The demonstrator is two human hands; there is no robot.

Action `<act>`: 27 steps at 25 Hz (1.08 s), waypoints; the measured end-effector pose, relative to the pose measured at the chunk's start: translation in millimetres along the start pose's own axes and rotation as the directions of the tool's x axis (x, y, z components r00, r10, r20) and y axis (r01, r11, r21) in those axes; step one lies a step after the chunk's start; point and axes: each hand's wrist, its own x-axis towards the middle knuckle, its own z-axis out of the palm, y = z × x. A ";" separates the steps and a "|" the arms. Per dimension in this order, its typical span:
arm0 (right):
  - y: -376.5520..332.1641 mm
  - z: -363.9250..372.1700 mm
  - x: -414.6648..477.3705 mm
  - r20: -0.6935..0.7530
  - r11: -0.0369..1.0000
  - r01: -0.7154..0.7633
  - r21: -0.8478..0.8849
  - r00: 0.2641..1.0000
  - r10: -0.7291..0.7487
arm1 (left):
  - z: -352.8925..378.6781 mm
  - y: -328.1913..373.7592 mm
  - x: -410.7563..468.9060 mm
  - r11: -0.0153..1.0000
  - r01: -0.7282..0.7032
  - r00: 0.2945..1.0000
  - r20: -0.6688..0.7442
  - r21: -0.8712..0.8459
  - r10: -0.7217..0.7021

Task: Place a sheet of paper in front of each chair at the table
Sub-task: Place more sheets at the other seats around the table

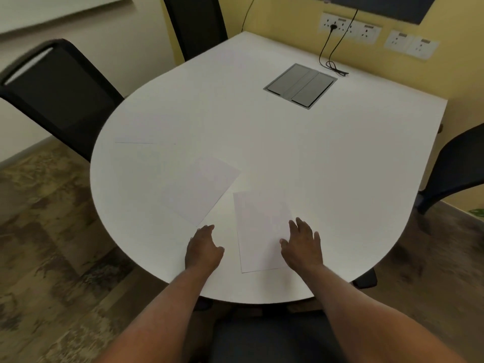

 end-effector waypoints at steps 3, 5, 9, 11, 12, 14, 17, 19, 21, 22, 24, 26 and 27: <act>-22.4 -9.0 -21.3 0.001 0.998 0.027 -0.063 1.000 -0.027 | -25.8 -12.8 -10.1 0.983 -0.069 0.997 0.030 0.169 0.065; -43.3 -13.0 -38.2 -0.016 0.995 0.033 -0.099 0.999 -0.034 | -47.0 -24.6 -13.5 0.958 -0.130 0.991 0.039 0.254 0.125; -91.6 -10.7 -72.6 -0.034 0.992 -0.004 -0.125 0.999 -0.001 | -94.5 -55.3 -23.7 0.879 -0.283 0.959 0.104 0.384 0.263; -120.4 -7.8 -87.8 -0.049 0.992 -0.021 -0.124 0.999 0.015 | -118.5 -76.4 -28.4 0.834 -0.344 0.939 0.141 0.431 0.314; -137.8 -5.6 -96.0 -0.062 0.993 -0.033 -0.113 0.998 0.026 | -132.0 -89.2 -30.0 0.806 -0.371 0.928 0.160 0.460 0.336; -171.4 -0.9 -113.7 -0.086 0.994 -0.056 -0.093 0.995 0.048 | -157.7 -114.3 -32.3 0.741 -0.416 0.909 0.205 0.528 0.364; -219.3 3.0 -132.6 -0.108 0.995 -0.062 -0.073 0.993 0.054 | -195.2 -143.6 -38.1 0.681 -0.444 0.893 0.226 0.583 0.389; -250.7 4.4 -140.6 -0.113 0.997 -0.051 -0.050 0.993 0.045 | -217.4 -159.0 -37.7 0.669 -0.456 0.886 0.229 0.587 0.402; -280.3 7.2 -144.7 -0.116 0.999 -0.038 -0.033 0.993 0.034 | -238.9 -173.1 -33.1 0.669 -0.454 0.886 0.221 0.588 0.407; -291.9 8.7 -144.5 -0.121 0.999 -0.033 -0.026 0.992 0.030 | -248.0 -178.1 -28.4 0.675 -0.451 0.888 0.213 0.585 0.409; -307.7 10.9 -140.3 -0.126 1.000 -0.025 -0.018 0.992 0.023 | -260.3 -183.6 -18.2 0.684 -0.442 0.892 0.198 0.580 0.407; -319.5 12.5 -128.0 -0.123 1.000 -0.024 -0.005 0.992 0.023 | -268.6 -186.8 -3.4 0.686 -0.445 0.890 0.201 0.575 0.409; -322.9 13.8 -122.0 -0.122 1.000 -0.029 0.003 0.992 0.029 | -269.9 -188.1 3.5 0.685 -0.447 0.890 0.210 0.575 0.405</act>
